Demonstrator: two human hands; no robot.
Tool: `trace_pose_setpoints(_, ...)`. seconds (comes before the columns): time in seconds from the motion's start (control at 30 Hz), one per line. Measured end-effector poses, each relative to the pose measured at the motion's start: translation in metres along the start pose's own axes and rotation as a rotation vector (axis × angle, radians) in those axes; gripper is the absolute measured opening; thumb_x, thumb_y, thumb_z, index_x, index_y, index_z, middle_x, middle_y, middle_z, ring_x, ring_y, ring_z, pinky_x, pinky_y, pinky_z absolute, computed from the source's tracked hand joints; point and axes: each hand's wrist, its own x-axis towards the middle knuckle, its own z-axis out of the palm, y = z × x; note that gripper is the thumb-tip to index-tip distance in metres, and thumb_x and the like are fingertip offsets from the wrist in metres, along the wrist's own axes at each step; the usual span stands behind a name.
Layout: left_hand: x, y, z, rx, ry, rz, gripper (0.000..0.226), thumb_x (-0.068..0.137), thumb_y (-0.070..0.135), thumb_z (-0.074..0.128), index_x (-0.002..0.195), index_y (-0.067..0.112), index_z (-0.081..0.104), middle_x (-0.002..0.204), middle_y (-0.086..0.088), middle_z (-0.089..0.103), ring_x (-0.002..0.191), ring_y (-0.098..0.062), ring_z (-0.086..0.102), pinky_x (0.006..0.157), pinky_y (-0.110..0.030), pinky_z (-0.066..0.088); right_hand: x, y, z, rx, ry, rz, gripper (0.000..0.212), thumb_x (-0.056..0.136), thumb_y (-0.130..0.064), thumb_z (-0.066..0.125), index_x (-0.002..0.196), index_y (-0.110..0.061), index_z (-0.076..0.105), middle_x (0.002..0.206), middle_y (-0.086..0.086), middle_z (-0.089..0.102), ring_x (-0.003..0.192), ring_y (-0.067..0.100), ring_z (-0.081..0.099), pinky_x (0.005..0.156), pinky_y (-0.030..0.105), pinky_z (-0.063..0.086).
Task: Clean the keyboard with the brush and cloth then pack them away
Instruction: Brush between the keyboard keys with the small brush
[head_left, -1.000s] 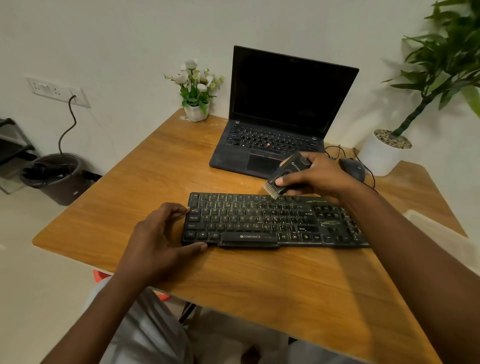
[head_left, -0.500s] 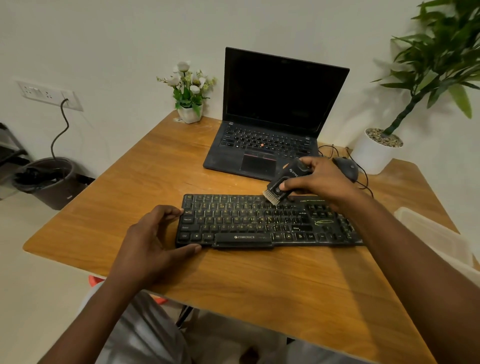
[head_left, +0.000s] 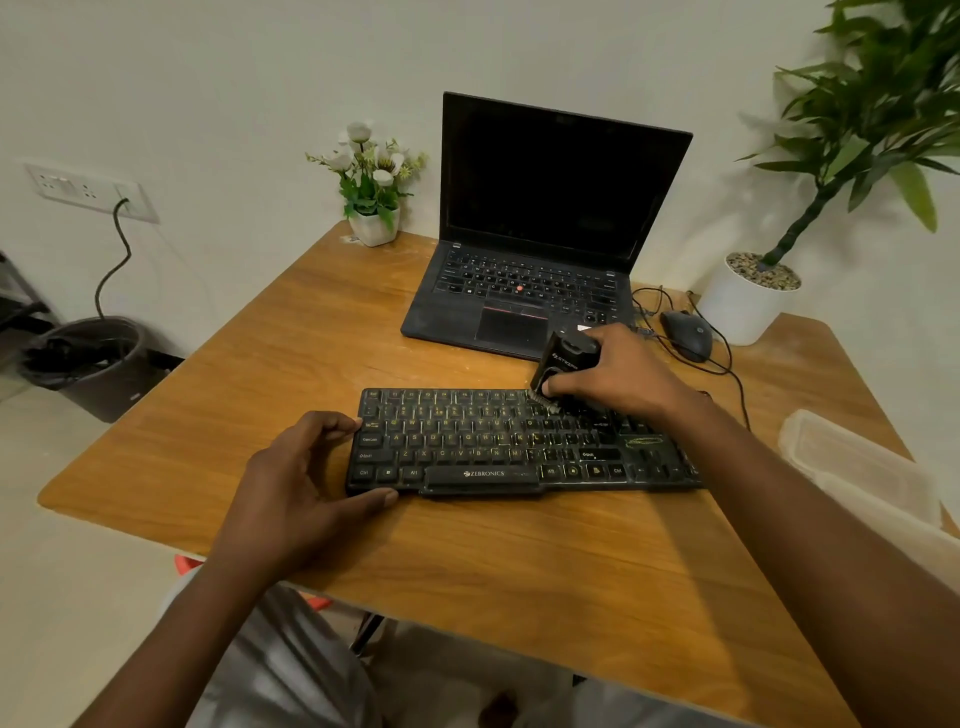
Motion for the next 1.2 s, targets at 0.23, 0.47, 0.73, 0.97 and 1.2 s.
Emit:
trace_pose_setpoints(0.23, 0.001, 0.0, 0.0, 0.005, 0.003, 0.001, 0.079, 0.053, 0.05, 0.096, 0.122, 0.039, 0.057, 0.122, 0.019, 0.065, 0.113, -0.001, 0.061, 0.088, -0.024, 0.051, -0.002, 0.001, -0.003, -0.043, -0.038, -0.053, 0.037, 0.077, -0.029, 0.093, 0.105, -0.023, 0.068, 0.096, -0.004, 0.075, 0.086, 0.011, 0.073, 0.064, 0.02, 0.053)
trace_pose_setpoints(0.47, 0.0, 0.002, 0.0, -0.01, 0.005, -0.006, 0.08, 0.053, 0.051, 0.096, 0.121, 0.039, 0.058, 0.122, 0.022, 0.065, 0.113, 0.004, 0.06, 0.085, -0.017, 0.047, 0.0, 0.003, -0.002, -0.057, 0.023, -0.098, 0.04, 0.078, -0.028, 0.092, 0.11, -0.024, 0.067, 0.097, -0.007, 0.073, 0.082, 0.006, 0.071, 0.059, 0.015, 0.051)
trace_pose_setpoints(0.73, -0.001, 0.004, -0.001, -0.014, -0.001, -0.012, 0.08, 0.051, 0.055, 0.093, 0.121, 0.039, 0.057, 0.12, 0.025, 0.064, 0.111, 0.007, 0.059, 0.086, -0.018, 0.047, -0.002, -0.004, 0.007, -0.013, -0.03, -0.131, 0.042, 0.076, -0.023, 0.094, 0.108, -0.025, 0.067, 0.1, -0.005, 0.075, 0.085, 0.01, 0.075, 0.062, 0.022, 0.061)
trace_pose_setpoints(0.97, -0.001, 0.006, -0.001, -0.026, 0.007, -0.016, 0.081, 0.049, 0.058, 0.092, 0.12, 0.038, 0.058, 0.119, 0.022, 0.066, 0.113, 0.003, 0.061, 0.092, -0.026, 0.052, -0.005, -0.02, 0.018, -0.074, -0.074, -0.188, 0.042, 0.079, -0.023, 0.091, 0.114, -0.022, 0.068, 0.099, -0.008, 0.073, 0.088, 0.007, 0.073, 0.073, 0.027, 0.063)
trace_pose_setpoints(1.2, 0.0, 0.005, -0.001, -0.029, -0.001, -0.009, 0.082, 0.049, 0.058, 0.091, 0.121, 0.038, 0.057, 0.122, 0.019, 0.066, 0.115, 0.001, 0.061, 0.096, -0.03, 0.053, -0.01, 0.011, -0.01, -0.124, 0.016, -0.095, 0.05, 0.076, -0.029, 0.093, 0.118, -0.022, 0.066, 0.103, -0.006, 0.074, 0.092, 0.01, 0.072, 0.073, 0.028, 0.059)
